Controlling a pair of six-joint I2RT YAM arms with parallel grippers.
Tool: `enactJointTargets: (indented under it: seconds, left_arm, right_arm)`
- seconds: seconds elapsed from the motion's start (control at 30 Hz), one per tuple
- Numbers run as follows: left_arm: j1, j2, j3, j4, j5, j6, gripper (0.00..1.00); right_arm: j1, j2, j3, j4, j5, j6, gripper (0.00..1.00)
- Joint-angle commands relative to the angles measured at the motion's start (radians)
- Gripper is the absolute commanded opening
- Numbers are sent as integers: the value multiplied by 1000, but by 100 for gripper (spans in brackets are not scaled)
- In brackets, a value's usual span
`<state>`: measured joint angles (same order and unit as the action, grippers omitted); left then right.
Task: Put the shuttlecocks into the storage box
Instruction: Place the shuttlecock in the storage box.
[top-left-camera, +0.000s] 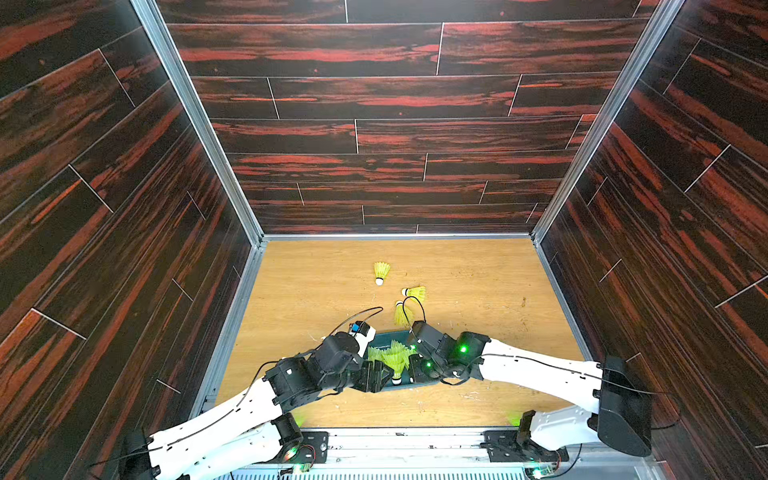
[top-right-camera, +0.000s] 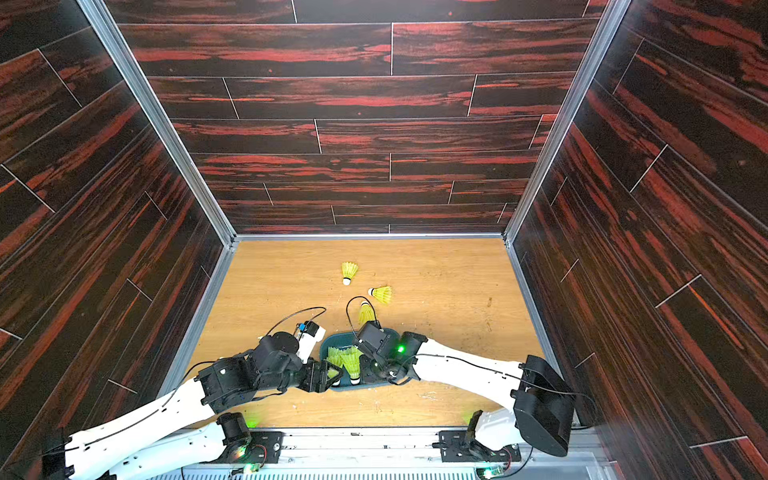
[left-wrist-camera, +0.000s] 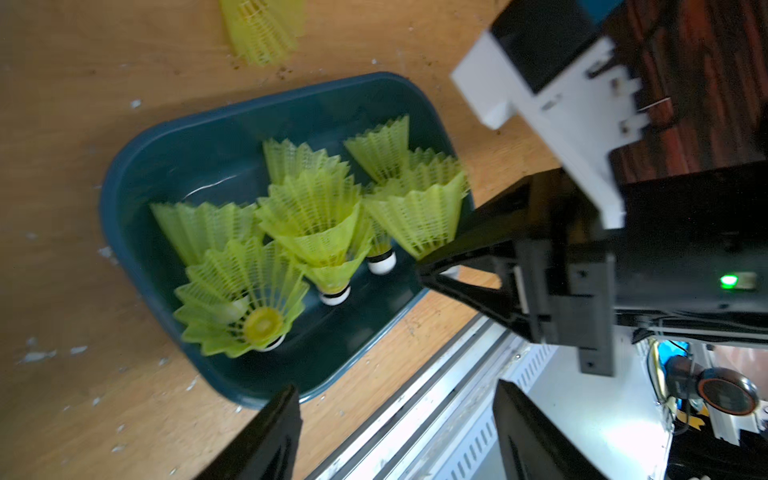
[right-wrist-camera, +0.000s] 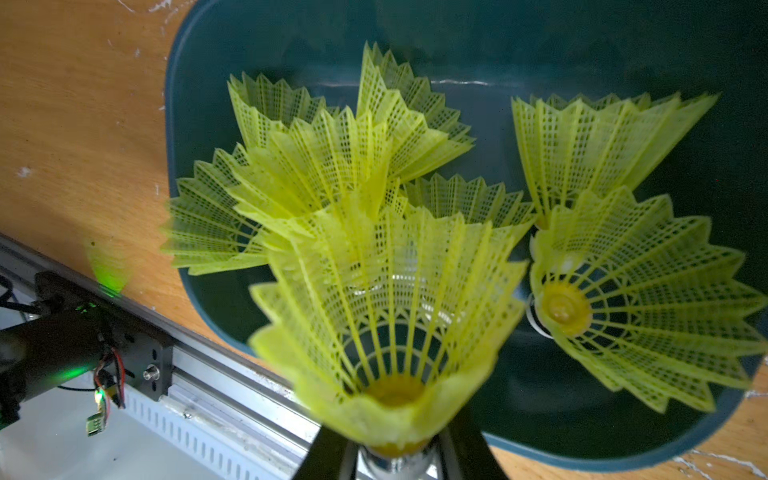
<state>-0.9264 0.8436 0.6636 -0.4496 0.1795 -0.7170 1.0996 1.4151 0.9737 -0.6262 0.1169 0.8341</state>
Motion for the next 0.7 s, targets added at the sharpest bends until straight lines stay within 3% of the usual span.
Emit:
enactJointTargets:
  seconds: [0.0,0.33,0.67]
  left_arm:
    - [-6,3,-16,45,21,10,77]
    - [-9,12,-16,55,18,1,77]
    - [-9,18,-13,48,18,4,77]
  right_arm:
    - [6,16,-1,-1,10,7,25]
    - [6,47,1,-23,30,15,29]
    - [6,49,11,-63,27,28,49]
